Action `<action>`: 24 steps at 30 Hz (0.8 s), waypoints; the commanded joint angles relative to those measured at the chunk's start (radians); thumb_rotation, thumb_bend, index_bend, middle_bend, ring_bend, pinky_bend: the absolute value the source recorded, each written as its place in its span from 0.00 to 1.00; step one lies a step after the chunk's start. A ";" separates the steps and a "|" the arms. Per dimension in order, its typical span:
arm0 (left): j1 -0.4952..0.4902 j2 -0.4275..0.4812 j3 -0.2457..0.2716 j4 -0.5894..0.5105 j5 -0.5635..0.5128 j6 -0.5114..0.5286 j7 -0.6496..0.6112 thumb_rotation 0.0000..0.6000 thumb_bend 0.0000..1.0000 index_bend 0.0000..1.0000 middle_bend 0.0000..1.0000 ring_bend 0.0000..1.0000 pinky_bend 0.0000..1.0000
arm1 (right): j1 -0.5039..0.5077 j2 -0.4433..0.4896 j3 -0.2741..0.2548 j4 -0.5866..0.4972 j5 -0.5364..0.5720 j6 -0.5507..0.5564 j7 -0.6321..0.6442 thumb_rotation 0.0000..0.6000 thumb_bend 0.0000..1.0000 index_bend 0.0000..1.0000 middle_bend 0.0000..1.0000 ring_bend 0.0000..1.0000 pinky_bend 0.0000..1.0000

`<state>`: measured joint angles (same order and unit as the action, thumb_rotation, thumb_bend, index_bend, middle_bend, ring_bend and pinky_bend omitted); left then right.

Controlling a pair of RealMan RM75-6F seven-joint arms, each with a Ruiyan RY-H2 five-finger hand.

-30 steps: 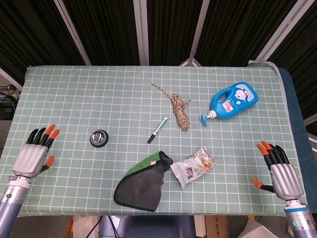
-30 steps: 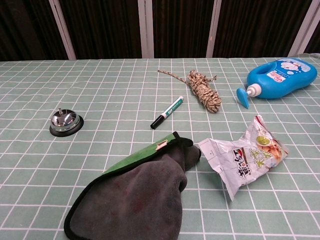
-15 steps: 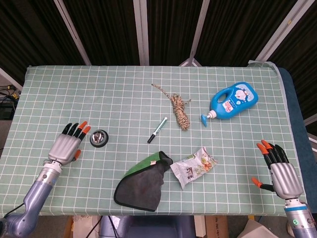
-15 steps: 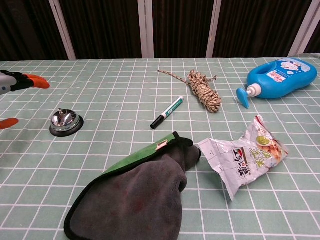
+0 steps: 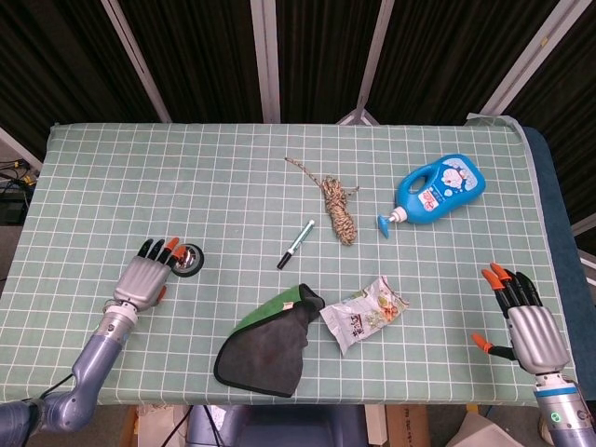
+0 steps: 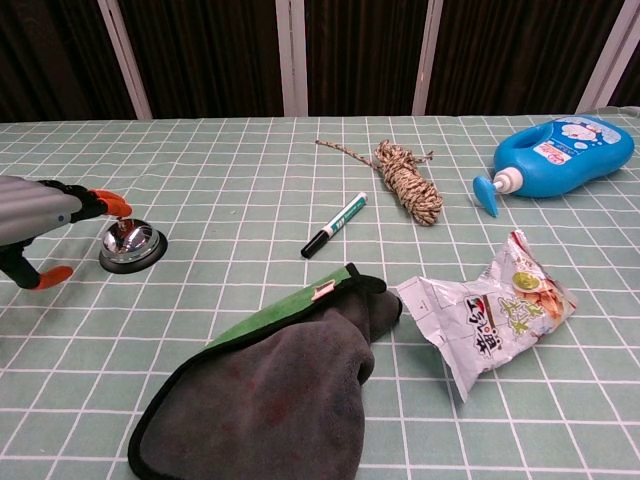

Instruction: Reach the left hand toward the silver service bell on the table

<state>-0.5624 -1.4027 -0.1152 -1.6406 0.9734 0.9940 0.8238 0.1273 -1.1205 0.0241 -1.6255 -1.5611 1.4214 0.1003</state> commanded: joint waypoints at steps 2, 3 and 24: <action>-0.007 -0.024 0.022 0.026 0.001 0.002 -0.004 1.00 0.59 0.00 0.00 0.00 0.00 | -0.001 0.000 0.001 0.000 0.002 0.001 0.008 1.00 0.22 0.00 0.00 0.00 0.00; -0.008 -0.026 0.029 0.032 0.003 0.002 -0.002 1.00 0.59 0.00 0.00 0.00 0.00 | -0.001 0.000 0.001 -0.001 0.004 0.000 0.011 1.00 0.22 0.00 0.00 0.00 0.00; -0.036 0.013 -0.045 -0.046 0.061 0.111 -0.112 1.00 0.45 0.00 0.00 0.00 0.00 | 0.000 0.003 0.001 -0.002 0.004 -0.001 0.027 1.00 0.22 0.00 0.00 0.00 0.00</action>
<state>-0.5969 -1.4011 -0.1416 -1.6630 1.0195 1.0835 0.7316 0.1273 -1.1175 0.0246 -1.6281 -1.5574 1.4202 0.1268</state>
